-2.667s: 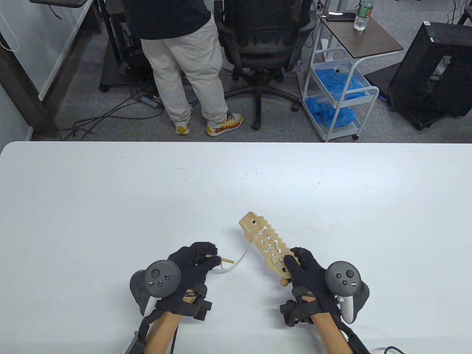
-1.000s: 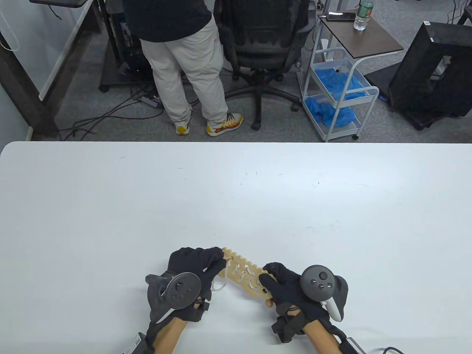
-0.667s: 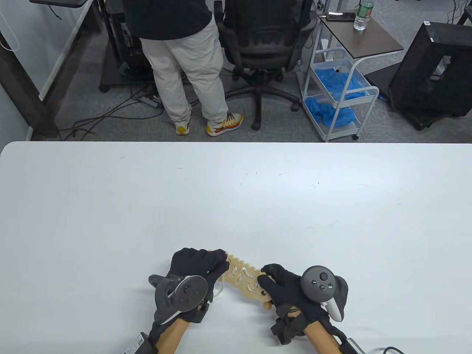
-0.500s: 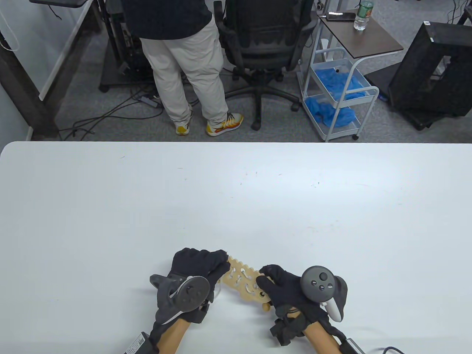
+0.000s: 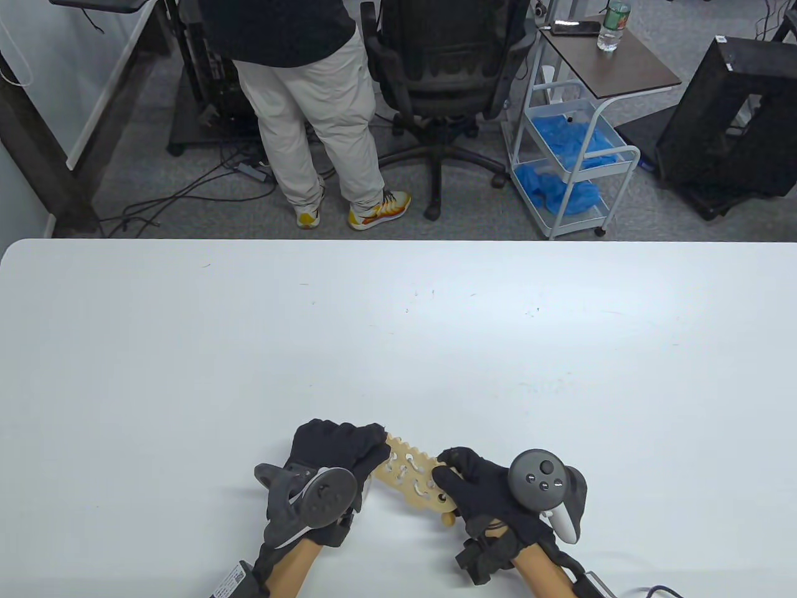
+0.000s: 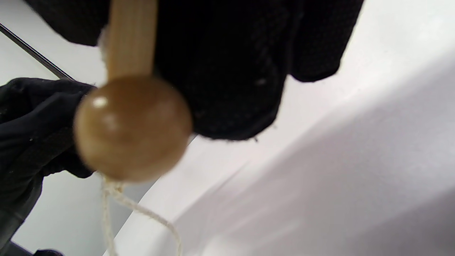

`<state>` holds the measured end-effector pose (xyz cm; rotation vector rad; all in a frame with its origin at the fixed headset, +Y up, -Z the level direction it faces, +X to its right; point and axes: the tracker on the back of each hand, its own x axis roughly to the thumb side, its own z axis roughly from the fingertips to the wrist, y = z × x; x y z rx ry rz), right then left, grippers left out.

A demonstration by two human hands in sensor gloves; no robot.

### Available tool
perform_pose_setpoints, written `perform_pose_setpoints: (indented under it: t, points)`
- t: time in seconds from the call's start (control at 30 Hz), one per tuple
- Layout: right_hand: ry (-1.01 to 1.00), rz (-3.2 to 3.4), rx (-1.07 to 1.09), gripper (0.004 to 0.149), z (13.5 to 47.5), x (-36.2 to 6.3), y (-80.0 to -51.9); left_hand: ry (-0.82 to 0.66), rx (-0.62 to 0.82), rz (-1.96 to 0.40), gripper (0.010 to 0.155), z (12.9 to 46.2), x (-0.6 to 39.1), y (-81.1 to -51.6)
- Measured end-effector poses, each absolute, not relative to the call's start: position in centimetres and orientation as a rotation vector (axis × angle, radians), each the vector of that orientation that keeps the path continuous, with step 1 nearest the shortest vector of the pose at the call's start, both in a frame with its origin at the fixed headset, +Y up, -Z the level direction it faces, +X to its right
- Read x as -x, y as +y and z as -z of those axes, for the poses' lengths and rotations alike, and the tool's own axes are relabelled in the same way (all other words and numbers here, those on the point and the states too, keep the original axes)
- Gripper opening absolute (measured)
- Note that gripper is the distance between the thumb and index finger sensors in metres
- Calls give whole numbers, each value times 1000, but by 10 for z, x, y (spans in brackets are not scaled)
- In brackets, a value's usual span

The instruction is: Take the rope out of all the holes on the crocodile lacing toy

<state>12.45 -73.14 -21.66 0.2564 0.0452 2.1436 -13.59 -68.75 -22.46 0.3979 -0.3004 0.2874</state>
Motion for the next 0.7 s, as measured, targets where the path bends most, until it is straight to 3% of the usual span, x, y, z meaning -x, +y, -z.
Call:
perform_pose_setpoints:
  t: [0.37, 0.53, 0.7]
  points:
    - [32, -2129, -224, 46, 218, -129, -731, -312, -398, -298, 40, 223, 136, -686]
    - [-18, -2113, -163, 46, 218, -135, -727, -303, -398, -373, 57, 225, 141, -685]
    - [-64, -2048, -96, 46, 219, -146, -723, -224, -408, -501, 60, 227, 156, -682]
